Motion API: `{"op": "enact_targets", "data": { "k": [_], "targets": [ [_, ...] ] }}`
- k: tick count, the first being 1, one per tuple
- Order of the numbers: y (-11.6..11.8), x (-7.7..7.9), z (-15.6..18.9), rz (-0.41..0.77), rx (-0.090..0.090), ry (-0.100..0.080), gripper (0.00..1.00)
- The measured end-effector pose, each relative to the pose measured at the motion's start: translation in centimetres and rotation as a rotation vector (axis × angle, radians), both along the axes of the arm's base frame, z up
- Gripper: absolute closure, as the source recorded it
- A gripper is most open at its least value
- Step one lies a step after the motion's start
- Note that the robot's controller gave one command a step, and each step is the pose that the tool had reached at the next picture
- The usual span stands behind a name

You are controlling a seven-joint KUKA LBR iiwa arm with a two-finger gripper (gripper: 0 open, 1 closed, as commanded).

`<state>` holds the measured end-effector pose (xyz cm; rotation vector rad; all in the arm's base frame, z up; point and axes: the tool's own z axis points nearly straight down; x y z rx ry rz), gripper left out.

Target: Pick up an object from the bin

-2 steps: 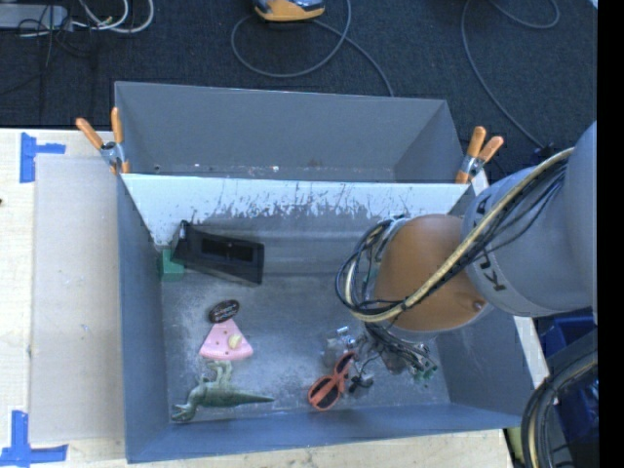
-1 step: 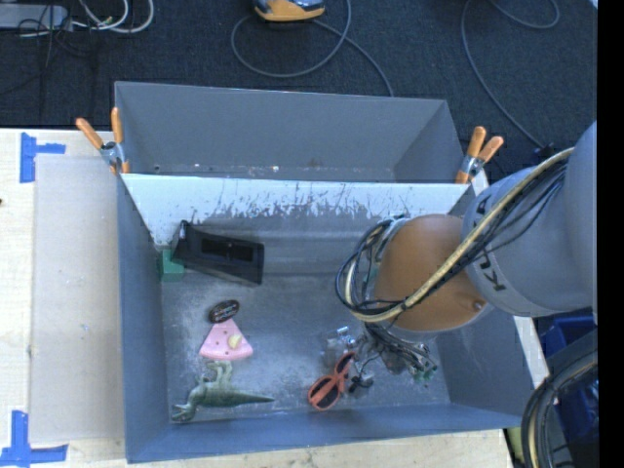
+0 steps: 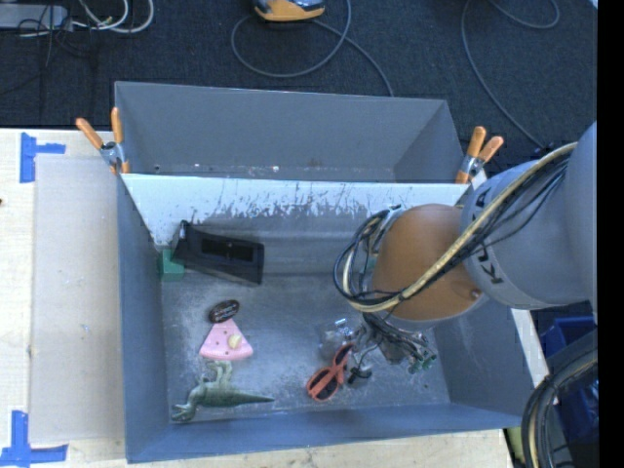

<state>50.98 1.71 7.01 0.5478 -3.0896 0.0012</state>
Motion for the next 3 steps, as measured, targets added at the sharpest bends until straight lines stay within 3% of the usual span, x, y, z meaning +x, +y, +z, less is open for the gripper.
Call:
{"op": "enact_targets", "data": {
  "k": [1,3],
  "targets": [
    [0.34,0.52,-0.05,0.007,0.000,0.000,1.00],
    [0.53,-0.02,0.17,0.026,0.001,0.001,1.00]
  ]
}}
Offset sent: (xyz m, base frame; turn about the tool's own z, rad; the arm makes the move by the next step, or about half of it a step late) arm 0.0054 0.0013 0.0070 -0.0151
